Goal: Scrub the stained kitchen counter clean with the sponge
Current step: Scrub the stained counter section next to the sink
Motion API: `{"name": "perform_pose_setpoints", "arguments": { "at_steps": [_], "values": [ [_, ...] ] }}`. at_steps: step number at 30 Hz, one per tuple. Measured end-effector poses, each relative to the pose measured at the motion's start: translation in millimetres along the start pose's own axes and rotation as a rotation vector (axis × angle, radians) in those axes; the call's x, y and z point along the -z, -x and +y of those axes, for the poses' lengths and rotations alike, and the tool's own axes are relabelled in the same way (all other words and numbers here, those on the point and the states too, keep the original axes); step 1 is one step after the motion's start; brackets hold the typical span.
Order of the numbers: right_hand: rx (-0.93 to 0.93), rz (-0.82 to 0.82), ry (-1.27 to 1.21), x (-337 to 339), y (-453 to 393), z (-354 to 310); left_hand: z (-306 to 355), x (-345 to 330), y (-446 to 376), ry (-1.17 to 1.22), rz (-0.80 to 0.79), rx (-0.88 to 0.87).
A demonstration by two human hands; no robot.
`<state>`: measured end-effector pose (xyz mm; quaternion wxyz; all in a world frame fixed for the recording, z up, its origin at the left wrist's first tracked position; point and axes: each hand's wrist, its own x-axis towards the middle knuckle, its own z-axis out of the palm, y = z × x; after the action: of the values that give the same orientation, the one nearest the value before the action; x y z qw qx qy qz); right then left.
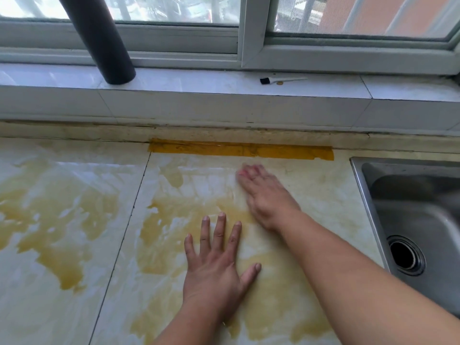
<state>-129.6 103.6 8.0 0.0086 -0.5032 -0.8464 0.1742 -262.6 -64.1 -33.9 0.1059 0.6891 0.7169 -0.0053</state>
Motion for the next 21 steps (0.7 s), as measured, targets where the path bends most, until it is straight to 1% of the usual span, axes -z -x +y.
{"name": "perform_pose_setpoints", "arguments": {
  "at_steps": [1, 4, 6, 7, 8, 9, 12, 13, 14, 15, 17, 19, 21],
  "values": [
    [-0.08, 0.038, 0.009, 5, 7, 22, 0, 0, 0, -0.002, 0.007, 0.001],
    [-0.432, 0.151, -0.006, 21, 30, 82, 0, -1, 1, -0.012, 0.023, -0.005],
    [-0.595, 0.166, -0.045, 21, 25, 87, 0, 0, 1, -0.014, 0.016, -0.001],
    [-0.619, 0.168, -0.057, 19, 16, 76, 0, 0, 1, -0.011, 0.005, 0.0],
    [-0.587, 0.155, -0.06, 14, 6, 60, -1, 0, 2, -0.009, -0.004, -0.001],
    [-0.499, 0.13, -0.062, 9, -3, 39, -1, 1, 1, -0.012, -0.012, -0.002],
    [-0.125, 0.02, -0.042, -7, -6, -15, 0, 1, 0, -0.014, -0.023, 0.001],
    [-0.057, -0.004, -0.02, -8, -1, -16, 0, 1, 0, -0.016, -0.029, 0.002],
    [-0.041, -0.008, -0.003, -3, 3, -6, -1, 1, 0, -0.015, -0.037, 0.007],
    [-0.076, 0.009, 0.021, 2, 6, 15, -1, 1, 0, -0.007, -0.052, 0.012],
    [-0.25, 0.066, 0.06, 16, 17, 69, -1, 5, 2, 0.009, -0.06, 0.018],
    [-0.411, 0.071, 0.046, 31, 31, 118, 0, 10, 2, 0.018, -0.078, 0.016],
    [-0.425, 0.041, 0.014, 35, 42, 134, 3, 19, 3, 0.023, -0.125, 0.029]
  ]
}}
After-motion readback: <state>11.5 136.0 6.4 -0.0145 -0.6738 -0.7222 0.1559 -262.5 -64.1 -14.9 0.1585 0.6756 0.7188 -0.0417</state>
